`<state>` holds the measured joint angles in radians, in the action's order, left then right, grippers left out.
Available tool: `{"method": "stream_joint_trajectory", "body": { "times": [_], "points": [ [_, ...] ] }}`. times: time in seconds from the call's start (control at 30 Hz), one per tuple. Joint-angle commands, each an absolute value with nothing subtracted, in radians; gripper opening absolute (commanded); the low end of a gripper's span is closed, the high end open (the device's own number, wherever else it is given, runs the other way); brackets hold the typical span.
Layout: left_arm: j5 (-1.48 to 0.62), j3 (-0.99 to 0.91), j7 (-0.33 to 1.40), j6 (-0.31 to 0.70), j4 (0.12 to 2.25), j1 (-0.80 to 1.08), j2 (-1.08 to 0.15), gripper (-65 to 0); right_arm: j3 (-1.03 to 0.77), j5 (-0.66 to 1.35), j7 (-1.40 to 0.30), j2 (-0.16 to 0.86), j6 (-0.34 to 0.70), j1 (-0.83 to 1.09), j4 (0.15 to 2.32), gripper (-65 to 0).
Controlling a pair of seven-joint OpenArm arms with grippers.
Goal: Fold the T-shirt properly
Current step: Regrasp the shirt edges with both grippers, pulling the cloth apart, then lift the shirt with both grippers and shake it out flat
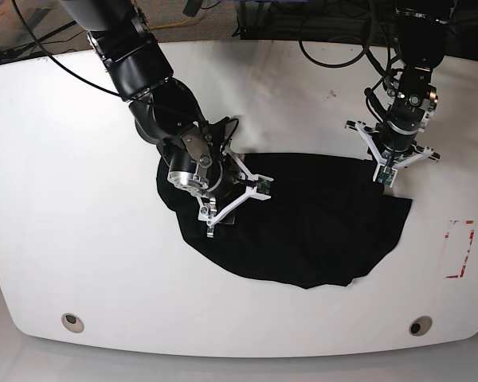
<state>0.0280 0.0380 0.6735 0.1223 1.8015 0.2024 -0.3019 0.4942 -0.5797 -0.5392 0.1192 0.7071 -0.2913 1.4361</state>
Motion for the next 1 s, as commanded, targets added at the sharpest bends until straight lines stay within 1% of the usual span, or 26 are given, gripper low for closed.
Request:
{"method": "stream_joint_trajectory", "body": {
  "times": [0.0, 0.03, 0.1, 0.2, 0.23, 0.37, 0.43, 0.6, 0.7, 0.97],
  "points": [
    [0.028, 0.035, 0.656, 0.117, 1.816, 0.193, -0.308, -64.6, 0.490, -0.582, -0.507, 0.114, 0.698, -0.326, 1.420, -36.8],
    [0.028, 0.036, 0.656, 0.117, 1.816, 0.193, -0.308, -64.6, 0.490, -0.582, -0.506, 0.114, 0.698, -0.329, 1.409, -40.0],
    [0.028, 0.036, 0.656, 0.117, 1.816, 0.193, -0.306, -64.6, 0.490, -0.582, -0.503, 0.113, 0.698, -0.344, 1.386, -50.4],
    [0.028, 0.036, 0.656, 0.117, 1.816, 0.189, -0.306, -64.6, 0.490, -0.582, -0.503, 0.111, 0.698, -0.349, 1.382, -63.3],
    [0.028, 0.036, 0.656, 0.117, 1.816, 0.189, -0.306, -64.6, 0.490, -0.582, -0.503, 0.111, 0.698, -0.349, 1.383, -65.0],
    [0.028, 0.030, 0.656, 0.117, 1.816, 0.189, -0.306, -64.6, 0.487, -0.582, -0.506, 0.102, 0.698, -0.349, 1.403, -65.0],
    [0.028, 0.025, 0.656, 0.116, 1.816, 0.186, -0.306, -64.6, 0.453, -0.582, -0.507, 0.093, 0.698, -0.344, 1.435, -65.0],
    [0.028, -0.053, 0.665, 0.116, 1.817, 0.143, -0.306, -64.6, 0.326, -0.584, -0.509, 0.047, 0.698, -0.351, 1.515, -65.0],
    [0.030, -0.091, 0.670, 0.116, 1.816, 0.108, -0.306, -64.4, 0.265, -0.584, -0.509, 0.028, 0.698, -0.394, 1.526, -65.0],
    [0.028, -0.111, 0.825, 0.117, 1.825, -0.076, -0.328, -64.3, 0.165, -0.582, -0.509, 0.027, 0.698, -0.576, 1.468, -65.0]
  ]
}}
